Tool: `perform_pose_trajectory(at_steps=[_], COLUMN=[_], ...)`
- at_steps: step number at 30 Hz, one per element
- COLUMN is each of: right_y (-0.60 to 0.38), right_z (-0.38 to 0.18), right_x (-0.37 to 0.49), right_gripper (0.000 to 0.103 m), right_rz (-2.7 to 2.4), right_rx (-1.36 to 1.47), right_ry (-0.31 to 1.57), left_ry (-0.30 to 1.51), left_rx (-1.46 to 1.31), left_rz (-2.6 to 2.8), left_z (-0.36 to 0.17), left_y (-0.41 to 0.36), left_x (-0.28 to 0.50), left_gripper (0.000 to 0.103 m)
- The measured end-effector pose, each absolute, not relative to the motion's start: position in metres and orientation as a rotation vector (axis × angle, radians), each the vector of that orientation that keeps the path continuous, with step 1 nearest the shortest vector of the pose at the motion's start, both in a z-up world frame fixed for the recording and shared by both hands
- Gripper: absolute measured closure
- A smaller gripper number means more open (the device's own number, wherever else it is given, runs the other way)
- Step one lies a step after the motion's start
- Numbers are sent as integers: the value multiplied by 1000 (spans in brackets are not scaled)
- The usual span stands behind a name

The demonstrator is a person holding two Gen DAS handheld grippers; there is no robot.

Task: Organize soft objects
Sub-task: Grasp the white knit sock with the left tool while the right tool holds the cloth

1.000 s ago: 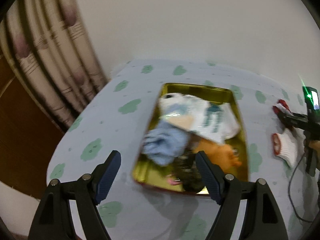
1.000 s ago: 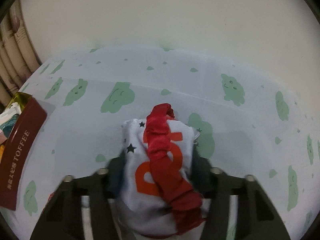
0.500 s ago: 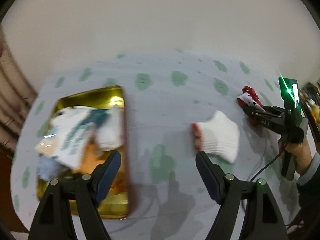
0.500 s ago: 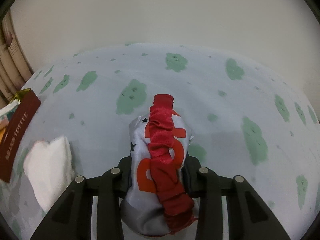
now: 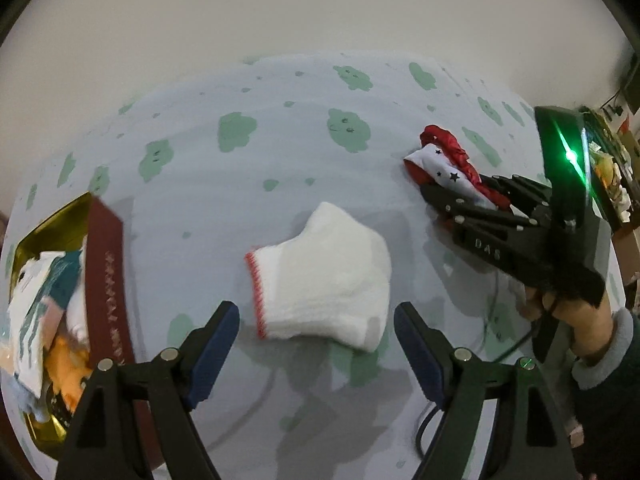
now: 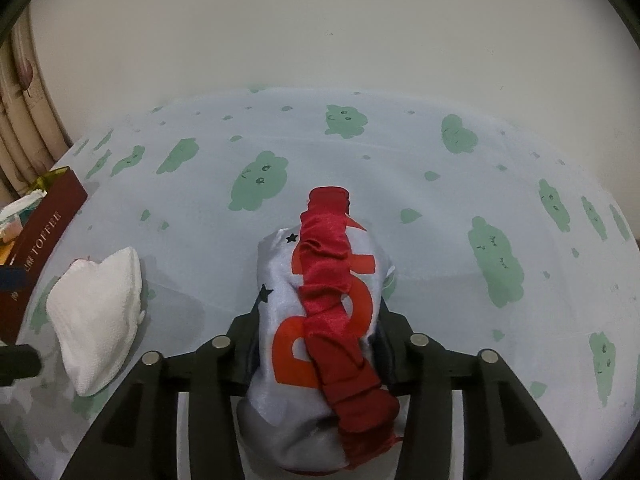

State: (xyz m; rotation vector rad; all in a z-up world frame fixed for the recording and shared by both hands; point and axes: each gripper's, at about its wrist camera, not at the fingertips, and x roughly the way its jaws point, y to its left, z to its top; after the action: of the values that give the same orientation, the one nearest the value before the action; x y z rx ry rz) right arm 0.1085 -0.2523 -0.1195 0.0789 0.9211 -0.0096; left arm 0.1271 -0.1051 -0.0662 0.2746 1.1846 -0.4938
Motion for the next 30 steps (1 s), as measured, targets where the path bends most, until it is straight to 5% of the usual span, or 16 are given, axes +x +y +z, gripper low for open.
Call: perform_pose_trajectory(at_steps=[14,21,30], right_y=[-252,-252,-251], right_z=[-122,-123,-123], right_x=[110,110,109], right_gripper=[52,51,49], right_rz=[8,11,11], right_rx=[76,77,75], right_ry=[923,923,923], left_ry=[1147,1155,1157], left_rx=[416,336,273], left_rz=[-439,-430,-434], left_z=[-101,-117,-114], left_y=[-140,-130,-125], left_x=[143,151,148], left_gripper=[21,8,17])
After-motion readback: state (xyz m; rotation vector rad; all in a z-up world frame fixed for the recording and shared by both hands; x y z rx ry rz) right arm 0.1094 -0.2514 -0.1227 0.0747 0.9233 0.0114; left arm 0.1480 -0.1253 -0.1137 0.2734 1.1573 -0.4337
